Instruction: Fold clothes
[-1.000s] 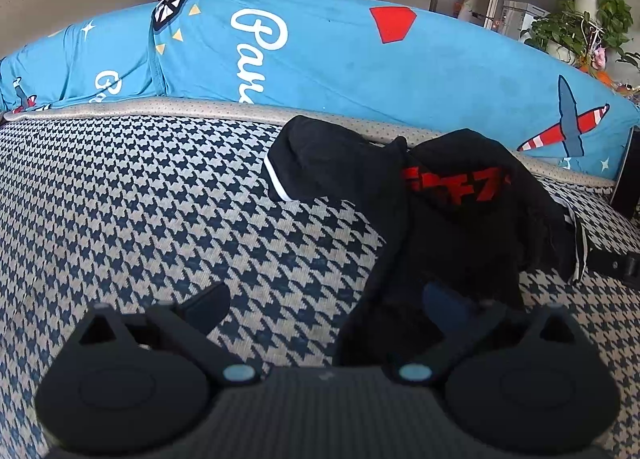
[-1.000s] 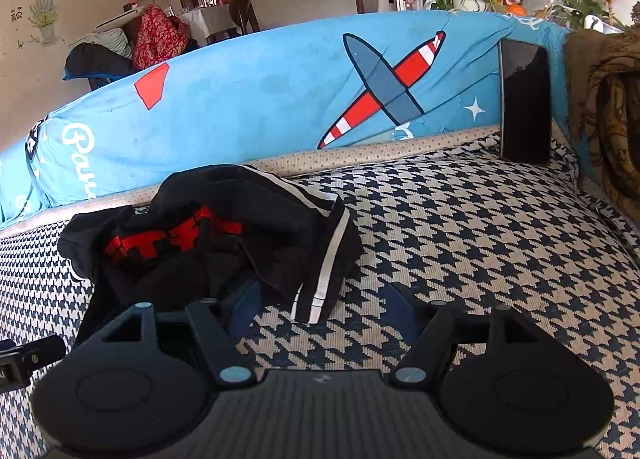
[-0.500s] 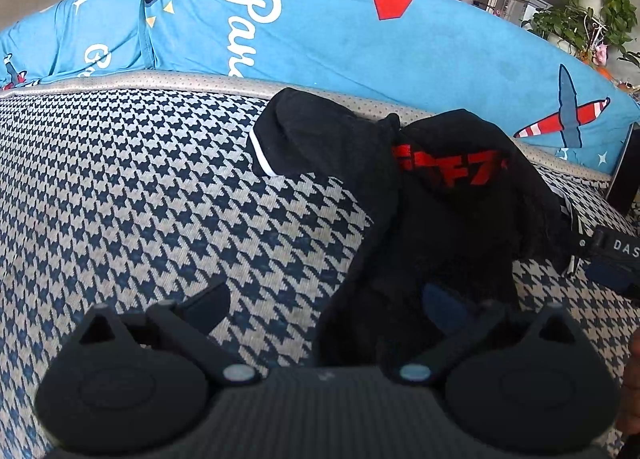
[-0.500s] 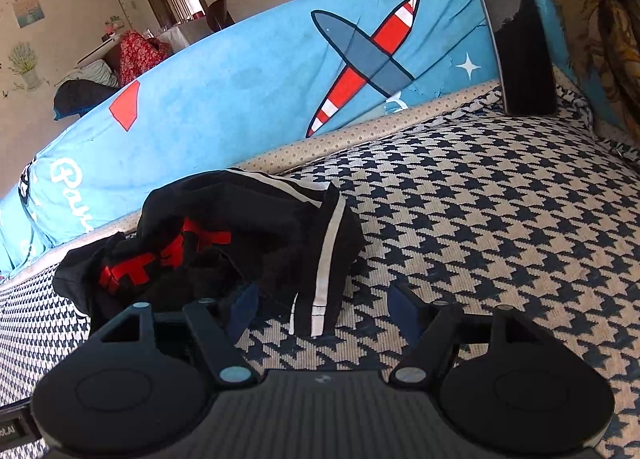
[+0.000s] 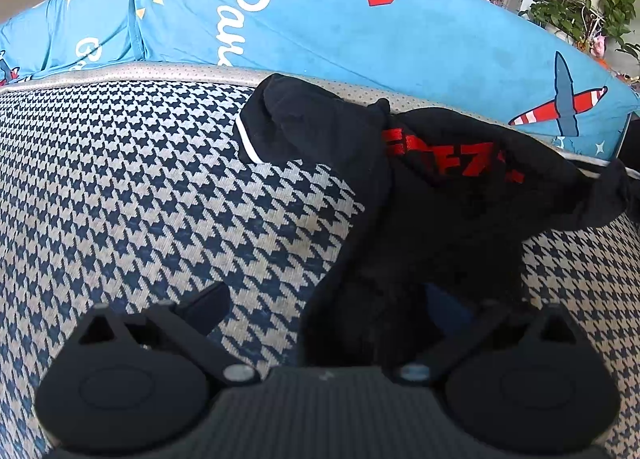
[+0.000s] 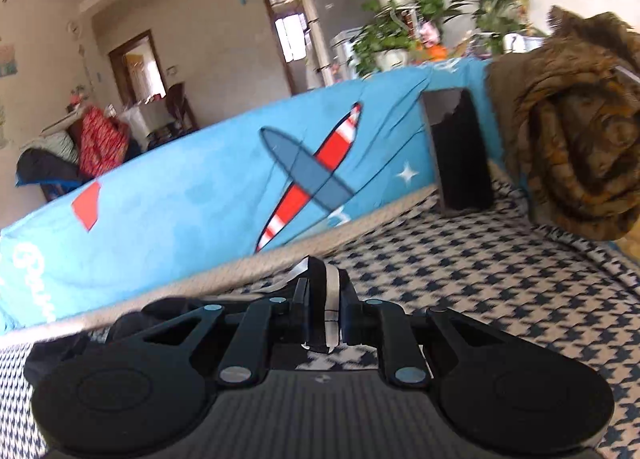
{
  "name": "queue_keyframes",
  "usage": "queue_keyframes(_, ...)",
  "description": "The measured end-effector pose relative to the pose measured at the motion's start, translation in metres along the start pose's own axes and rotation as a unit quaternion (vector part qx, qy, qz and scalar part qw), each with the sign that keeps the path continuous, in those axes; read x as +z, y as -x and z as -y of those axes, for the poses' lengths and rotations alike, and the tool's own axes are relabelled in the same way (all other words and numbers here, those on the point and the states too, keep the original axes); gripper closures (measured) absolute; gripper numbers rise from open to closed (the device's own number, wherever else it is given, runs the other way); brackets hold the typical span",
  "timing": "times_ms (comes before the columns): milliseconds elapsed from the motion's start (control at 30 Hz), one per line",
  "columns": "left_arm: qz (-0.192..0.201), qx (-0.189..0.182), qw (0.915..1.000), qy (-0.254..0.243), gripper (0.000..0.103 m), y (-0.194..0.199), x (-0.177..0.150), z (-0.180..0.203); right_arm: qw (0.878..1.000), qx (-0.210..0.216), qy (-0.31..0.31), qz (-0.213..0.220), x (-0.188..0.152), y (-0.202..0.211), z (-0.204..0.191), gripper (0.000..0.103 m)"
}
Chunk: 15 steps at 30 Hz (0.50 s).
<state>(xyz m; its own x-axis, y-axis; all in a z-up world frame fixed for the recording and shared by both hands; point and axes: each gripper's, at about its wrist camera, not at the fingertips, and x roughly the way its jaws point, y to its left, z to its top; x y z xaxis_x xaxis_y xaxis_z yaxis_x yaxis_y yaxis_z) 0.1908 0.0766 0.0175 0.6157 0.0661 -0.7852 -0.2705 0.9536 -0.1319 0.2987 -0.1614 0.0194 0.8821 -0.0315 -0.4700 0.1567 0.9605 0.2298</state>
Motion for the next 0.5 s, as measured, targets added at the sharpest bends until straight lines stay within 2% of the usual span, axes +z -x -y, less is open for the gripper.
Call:
queue_keyframes(100,-0.003,-0.001,1.0,-0.009,0.0,-0.001,-0.002,0.005,0.999,-0.035,-0.03,0.003,0.013,-0.002,0.019,0.086)
queue_keyframes(133,-0.004,-0.003,0.9999,-0.011,0.0,-0.002,-0.003,0.006,0.998,-0.041,-0.043,-0.015,0.014,-0.006,0.025,0.078)
queue_keyframes(233,-0.004,-0.006,0.9999,-0.016,0.0,-0.002,-0.005,0.01,0.992,-0.062,-0.097,-0.042,0.014,-0.008,0.043,0.075)
queue_keyframes(267,-0.003,-0.006,0.9998,-0.016,0.0,-0.001,-0.005,0.011,0.991,-0.058,-0.107,-0.049,0.014,-0.008,0.046,0.074)
queue_keyframes(400,-0.003,-0.005,0.9998,-0.02,0.0,-0.001,-0.007,0.014,0.988,0.006,-0.111,-0.106,0.004,-0.008,0.042,0.069)
queue_keyframes(500,0.0,-0.004,0.9996,-0.026,0.0,0.001,-0.008,0.017,0.984,0.041,-0.09,-0.149,-0.008,-0.007,0.032,0.068)
